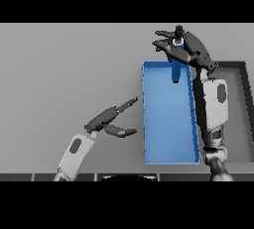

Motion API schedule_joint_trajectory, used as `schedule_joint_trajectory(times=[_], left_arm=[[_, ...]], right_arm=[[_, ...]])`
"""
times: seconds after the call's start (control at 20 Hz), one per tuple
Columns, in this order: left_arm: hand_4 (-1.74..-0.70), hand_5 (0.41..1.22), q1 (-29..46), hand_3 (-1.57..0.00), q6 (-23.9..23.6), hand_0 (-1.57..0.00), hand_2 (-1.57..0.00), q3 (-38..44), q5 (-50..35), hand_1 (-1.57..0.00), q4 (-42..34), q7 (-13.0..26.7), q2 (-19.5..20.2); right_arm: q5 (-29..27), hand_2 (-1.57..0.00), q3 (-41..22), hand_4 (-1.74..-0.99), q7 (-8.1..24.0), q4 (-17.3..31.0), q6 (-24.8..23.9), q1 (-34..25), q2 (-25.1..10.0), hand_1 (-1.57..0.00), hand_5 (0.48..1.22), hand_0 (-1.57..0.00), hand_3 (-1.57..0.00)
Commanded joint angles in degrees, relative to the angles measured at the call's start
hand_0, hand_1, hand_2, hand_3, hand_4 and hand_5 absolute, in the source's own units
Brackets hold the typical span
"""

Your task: Pick up the blue pipe and place it into the blue bin.

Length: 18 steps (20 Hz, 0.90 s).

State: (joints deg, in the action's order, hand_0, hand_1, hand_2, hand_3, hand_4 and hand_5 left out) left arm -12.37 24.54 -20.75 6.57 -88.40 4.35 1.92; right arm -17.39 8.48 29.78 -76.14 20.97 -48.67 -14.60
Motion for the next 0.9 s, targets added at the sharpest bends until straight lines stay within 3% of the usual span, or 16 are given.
schedule_joint_trajectory(times=[0.0, 0.2, 0.3, 0.5, 0.6, 0.7, 0.75, 0.8, 0.85], left_arm=[[-0.93, 0.46, 0.05, 0.0, -0.13, 0.0, 0.0, -0.2, 0.29, 0.0, -0.05, -0.3, -0.06], [-0.93, 0.464, -0.41, 0.0, -1.27, 0.0, 0.0, -0.2, 1.52, 0.0, 0.42, -1.49, -0.18], [-0.93, 0.466, -0.08, 0.0, -1.2, 0.0, 0.0, -0.05, 1.37, 0.0, -0.04, -1.83, 0.19], [-0.92, 0.476, -0.74, 0.0, -1.48, 0.0, 0.0, 0.41, 1.64, 0.0, 0.2, -1.48, 0.58], [-0.92, 0.48, -0.14, 0.0, -1.66, 0.0, 0.0, 0.23, 2.04, 0.0, 0.18, -2.56, 0.79], [-0.92, 0.484, -0.41, 0.0, -1.81, 0.0, 0.0, -0.43, 2.38, 0.0, 0.4, -2.43, -0.11], [-0.92, 0.486, -0.34, 0.0, -2.09, 0.0, 0.0, -0.34, 2.9, 0.0, 1.01, -2.83, 0.13], [-0.92, 0.489, -0.61, 0.0, -2.25, 0.0, 0.0, -0.2, 2.72, 0.0, 0.75, -2.26, -0.08], [-0.92, 0.491, -0.78, 0.0, -2.09, 0.0, 0.0, 0.21, 2.31, 0.0, 0.52, -2.12, 0.22]], right_arm=[[0.64, -1.57, 0.05, -1.5, 1.66, -0.4, -0.51, 0.57, -0.16, -1.57, 1.221, -1.57, -1.57], [6.0, -1.57, -0.42, -1.5, 5.09, -0.57, -2.94, 6.86, 0.99, -1.57, 1.221, -1.57, -1.57], [7.7, -1.57, -0.97, -1.5, 5.15, 0.12, -4.87, 9.34, 1.15, -1.57, 1.221, -1.57, -1.57], [5.48, -1.57, -4.82, -1.497, 5.15, 5.79, -8.56, 10.99, -1.26, -1.57, 1.221, -1.57, -1.57], [2.84, -1.57, -8.51, -1.585, 5.15, 7.76, -10.26, 12.99, -3.09, -1.57, 1.221, -1.57, -1.01], [-1.71, -1.57, -13.83, -1.641, 5.15, 11.25, -13.76, 12.5, -5.9, -1.57, 1.221, -1.57, -0.64], [-4.41, -1.57, -17.14, -1.661, 5.15, 12.77, -15.88, 12.13, -6.99, -1.57, 1.221, -1.57, -0.51], [-8.3, -1.57, -20.21, -1.677, 5.13, 14.77, -18.0, 11.28, -8.86, -1.57, 1.171, -1.57, -0.41], [-11.32, -1.52, -23.3, -1.626, 5.15, 15.95, -20.37, 10.74, -10.14, -1.57, 1.161, -1.57, -0.45]])
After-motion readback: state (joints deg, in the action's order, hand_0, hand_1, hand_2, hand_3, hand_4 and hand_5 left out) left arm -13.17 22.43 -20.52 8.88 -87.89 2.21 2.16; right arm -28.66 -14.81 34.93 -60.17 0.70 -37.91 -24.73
